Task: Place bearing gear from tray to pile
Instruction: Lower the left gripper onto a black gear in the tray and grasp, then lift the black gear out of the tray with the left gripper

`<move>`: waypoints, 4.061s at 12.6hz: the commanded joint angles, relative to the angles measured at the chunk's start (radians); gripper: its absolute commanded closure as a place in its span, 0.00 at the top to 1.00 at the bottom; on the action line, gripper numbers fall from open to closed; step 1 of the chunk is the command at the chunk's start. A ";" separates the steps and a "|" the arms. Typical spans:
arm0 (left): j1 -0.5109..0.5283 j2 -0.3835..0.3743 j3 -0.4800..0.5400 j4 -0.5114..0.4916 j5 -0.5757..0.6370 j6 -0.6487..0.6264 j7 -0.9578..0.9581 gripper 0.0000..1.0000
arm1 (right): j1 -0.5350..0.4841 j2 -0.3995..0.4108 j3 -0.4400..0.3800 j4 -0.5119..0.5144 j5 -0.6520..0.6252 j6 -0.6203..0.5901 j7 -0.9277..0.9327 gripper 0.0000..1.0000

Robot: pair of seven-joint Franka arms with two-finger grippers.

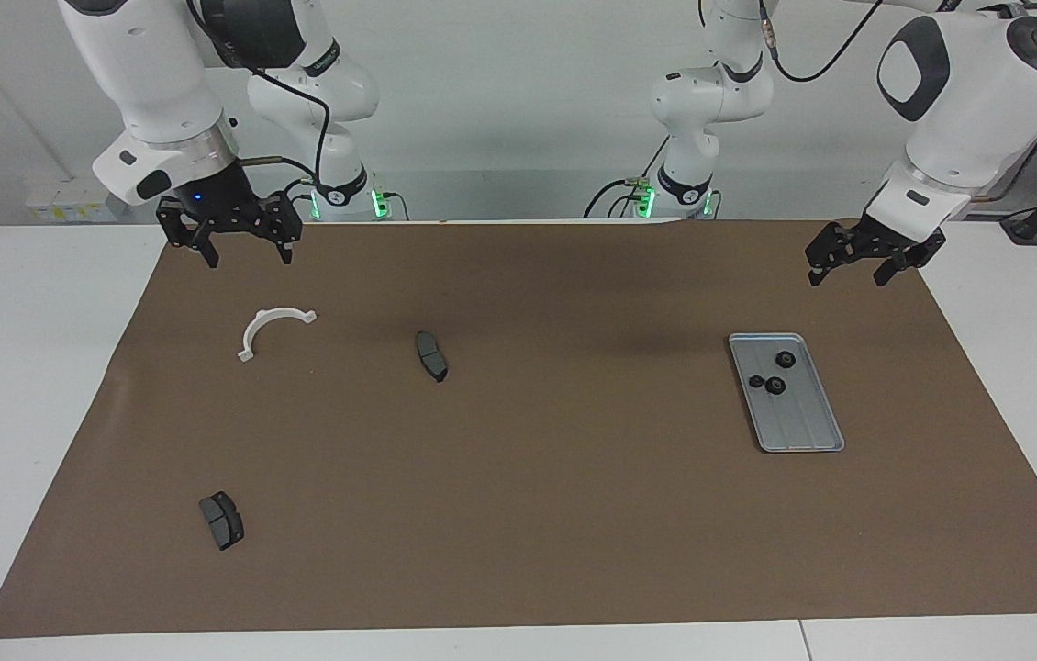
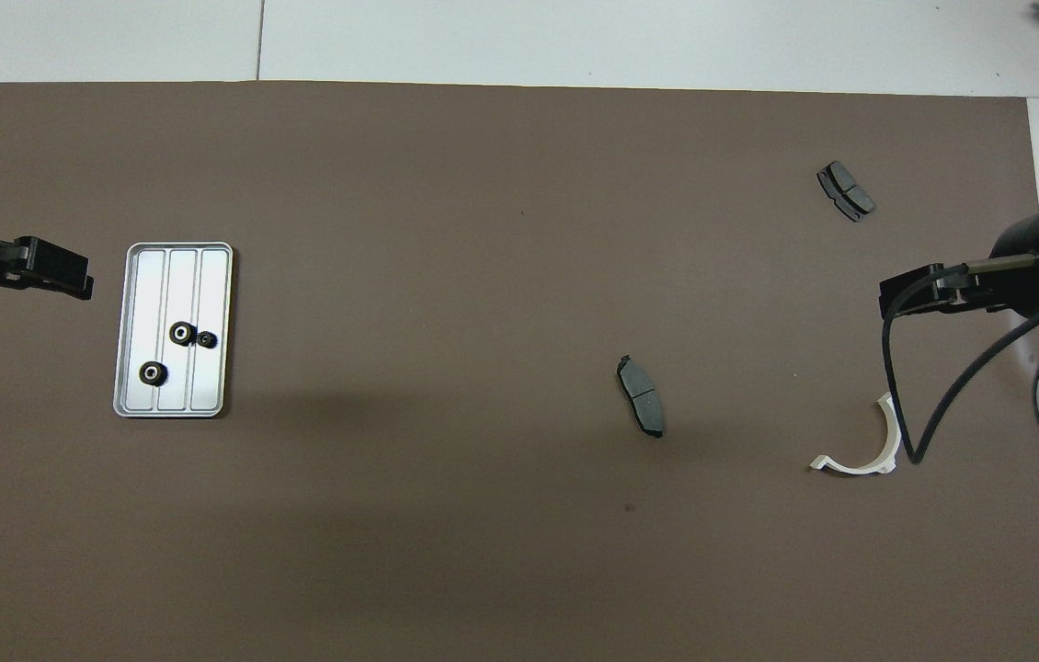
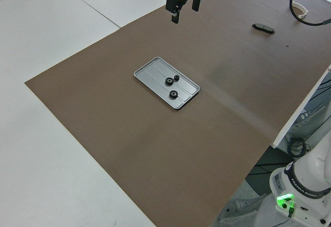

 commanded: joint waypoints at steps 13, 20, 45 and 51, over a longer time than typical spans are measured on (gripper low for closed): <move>0.054 -0.006 0.000 -0.314 0.018 0.273 0.028 1.00 | -0.019 -0.023 0.003 -0.027 0.020 0.008 -0.031 1.00; 0.089 0.089 0.000 -0.501 0.018 0.543 0.079 1.00 | -0.018 -0.024 0.003 -0.027 0.020 0.008 -0.031 1.00; 0.104 0.129 0.002 -0.558 0.018 0.597 0.091 0.24 | -0.018 -0.023 0.003 -0.027 0.020 0.008 -0.031 1.00; 0.089 0.132 0.000 -0.506 0.018 0.577 0.070 0.13 | -0.018 -0.023 0.003 -0.027 0.022 0.008 -0.031 1.00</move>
